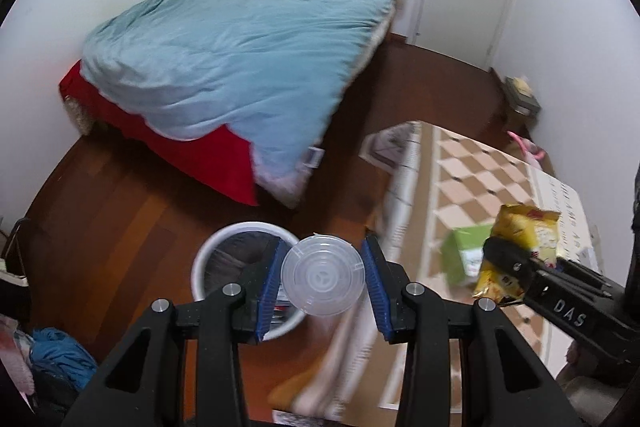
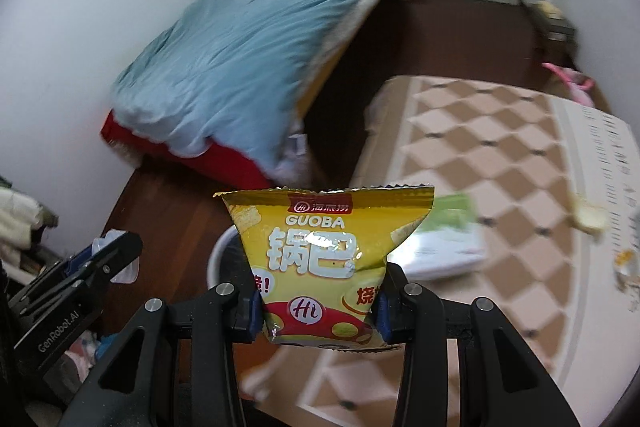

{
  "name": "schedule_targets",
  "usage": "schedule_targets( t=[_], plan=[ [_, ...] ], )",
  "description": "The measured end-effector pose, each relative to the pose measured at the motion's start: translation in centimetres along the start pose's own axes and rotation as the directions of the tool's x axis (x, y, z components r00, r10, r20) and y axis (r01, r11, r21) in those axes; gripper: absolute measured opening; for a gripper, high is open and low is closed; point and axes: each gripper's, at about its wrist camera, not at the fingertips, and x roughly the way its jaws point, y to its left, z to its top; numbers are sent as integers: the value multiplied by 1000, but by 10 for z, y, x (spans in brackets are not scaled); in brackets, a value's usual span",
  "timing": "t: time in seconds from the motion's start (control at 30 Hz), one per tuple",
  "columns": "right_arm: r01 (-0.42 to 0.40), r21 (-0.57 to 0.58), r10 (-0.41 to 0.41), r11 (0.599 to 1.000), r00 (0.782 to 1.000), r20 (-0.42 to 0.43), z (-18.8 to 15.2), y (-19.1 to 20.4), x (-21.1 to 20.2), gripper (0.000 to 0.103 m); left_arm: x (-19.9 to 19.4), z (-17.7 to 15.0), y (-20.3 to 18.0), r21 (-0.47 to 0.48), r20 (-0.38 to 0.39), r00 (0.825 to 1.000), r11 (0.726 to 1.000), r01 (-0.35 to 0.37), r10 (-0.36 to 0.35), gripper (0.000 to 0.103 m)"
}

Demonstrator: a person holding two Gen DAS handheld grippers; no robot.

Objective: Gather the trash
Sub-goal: 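Carry the snack bag and plastic lid with both tools over the bin, then open both tools to drop the snack bag and lid into the bin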

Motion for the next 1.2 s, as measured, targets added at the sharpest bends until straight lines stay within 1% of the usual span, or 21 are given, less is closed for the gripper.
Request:
schedule_targets(
  t=[0.1, 0.13, 0.2, 0.3, 0.37, 0.4, 0.5, 0.6, 0.7, 0.83, 0.97, 1.0, 1.03, 1.07, 1.1, 1.13, 1.17, 1.2],
  plan=[
    [-34, -32, 32, 999, 998, -56, 2, 34, 38, 43, 14, 3, 35, -36, -21, 999, 999, -29, 28, 36],
    [-40, -37, 37, 999, 997, -69, 1, 39, 46, 43, 22, 4, 49, -51, -33, 999, 998, -39, 37, 36],
    [-56, -56, 49, 997, 991, -122, -2, 59, 77, 43, 41, 3, 72, -76, -72, 996, 996, -48, 43, 36],
    [-64, -63, 51, 996, 981, -189, -8, 75, 122, 43, 74, 0, 103, -110, -153, 988, 993, -46, 29, 36],
    [-68, -63, 52, 996, 971, -235, -13, 82, 150, 43, 102, -4, 124, -140, -228, 974, 990, -18, -15, 36],
    [-68, -69, 48, 995, 965, -256, -15, 85, 162, 43, 117, -6, 134, -159, -264, 964, 987, -7, -36, 36],
    [-65, -86, 35, 994, 947, -319, -25, 95, 202, 43, 151, -8, 155, -188, -333, 940, 982, 10, -73, 36],
    [-60, -100, 18, 993, 926, -376, -35, 102, 239, 43, 179, -9, 169, -208, -373, 924, 978, 9, -88, 36],
    [-50, -108, 2, 993, 913, -409, -40, 104, 263, 43, 193, -13, 177, -218, -399, 912, 976, 11, -99, 36],
    [-45, -114, -10, 992, 898, -440, -45, 106, 287, 44, 210, -14, 185, -240, -428, 893, 970, 36, -139, 36],
    [-65, -103, 8, 993, 880, -474, -50, 107, 308, 46, 219, -15, 197, -287, -447, 876, 956, 53, -183, 37],
    [-64, -92, 12, 994, 876, -482, -50, 106, 313, 54, 219, -14, 200, -300, -446, 875, 953, 48, -185, 47],
    [-65, -86, 15, 994, 874, -486, -50, 105, 315, 62, 220, -12, 202, -301, -444, 877, 953, 46, -182, 66],
    [-69, -80, 21, 994, 871, -491, -51, 105, 316, 79, 216, -10, 204, -301, -429, 886, 952, 46, -178, 74],
    [-67, -78, 20, 995, 870, -493, -51, 105, 316, 91, 215, -8, 205, -304, -418, 891, 952, 45, -176, 85],
    [-68, -78, 21, 995, 870, -492, -51, 105, 316, 94, 213, -5, 208, -310, -404, 898, 950, 45, -174, 95],
    [-66, -82, 17, 994, 871, -492, -51, 105, 316, 100, 210, -3, 210, -314, -398, 901, 948, 44, -174, 97],
    [-59, -90, 8, 994, 872, -489, -51, 106, 314, 102, 207, -1, 212, -312, -391, 906, 949, 37, -164, 99]
  ],
)
